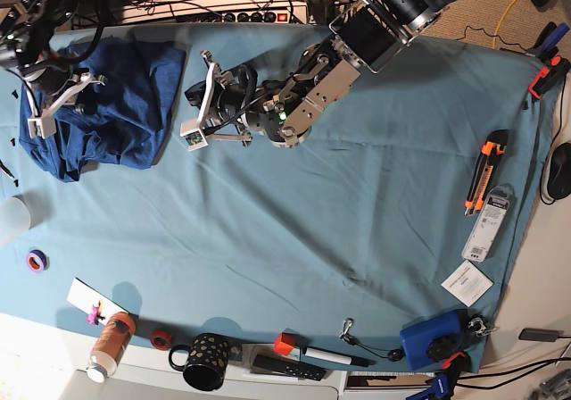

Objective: Layout the t-shirt on the table in an organized manner, then fold the t-shirt properly
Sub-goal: 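Hold the shirt with the left gripper while the right gripper tucks its edge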

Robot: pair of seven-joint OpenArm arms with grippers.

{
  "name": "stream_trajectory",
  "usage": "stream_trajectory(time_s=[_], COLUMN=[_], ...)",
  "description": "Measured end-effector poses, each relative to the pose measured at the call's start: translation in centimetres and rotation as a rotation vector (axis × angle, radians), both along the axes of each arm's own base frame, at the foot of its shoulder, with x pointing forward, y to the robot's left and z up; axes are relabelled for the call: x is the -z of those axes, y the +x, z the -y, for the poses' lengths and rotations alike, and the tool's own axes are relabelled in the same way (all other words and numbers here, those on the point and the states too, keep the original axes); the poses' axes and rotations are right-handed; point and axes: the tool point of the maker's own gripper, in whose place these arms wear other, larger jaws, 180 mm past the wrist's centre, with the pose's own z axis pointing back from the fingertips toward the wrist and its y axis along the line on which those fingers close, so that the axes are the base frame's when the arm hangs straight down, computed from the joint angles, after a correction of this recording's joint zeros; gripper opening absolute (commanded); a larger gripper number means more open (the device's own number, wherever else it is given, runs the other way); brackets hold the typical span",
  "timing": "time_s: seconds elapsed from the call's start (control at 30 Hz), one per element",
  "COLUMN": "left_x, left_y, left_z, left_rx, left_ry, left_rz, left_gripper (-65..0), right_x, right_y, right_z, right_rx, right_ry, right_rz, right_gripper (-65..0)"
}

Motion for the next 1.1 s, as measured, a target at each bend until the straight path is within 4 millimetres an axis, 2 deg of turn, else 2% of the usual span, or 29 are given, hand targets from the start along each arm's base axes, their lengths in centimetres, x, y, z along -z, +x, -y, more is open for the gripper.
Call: stream_trajectory(time_s=[0.13, 0.37, 0.53, 0.73, 1.1], left_x=[0.0, 0.1, 0.1, 0.1, 0.1], left_y=[0.0, 0.0, 0.0, 0.0, 0.0], left_z=[0.0, -0.1, -0.1, -0.1, -0.1], left_rx=[0.000, -0.001, -0.001, -0.001, -0.001], left_ry=[0.001, 0.001, 0.002, 0.001, 0.001], left_rz=[0.000, -0.002, -0.001, -0.002, -0.002], left_gripper=[-65.0, -65.0, -65.0, -65.0, -65.0], right_x=[0.9, 3.0, 4.5, 4.7, 4.3], right_y=[-0.5, -1.3, 0.3, 2.2, 1.5], right_z=[1.4, -0.3, -3.6, -7.6, -7.3], right_rx=[0.127, 0.162, 0.089, -0.016, 0.009], right_ry=[-0.027, -0.003, 0.069, 0.148, 0.217], right_rz=[-0.039, -0.084, -0.069, -0.043, -0.042], right_gripper=[-65.0, -65.0, -65.0, -65.0, -65.0])
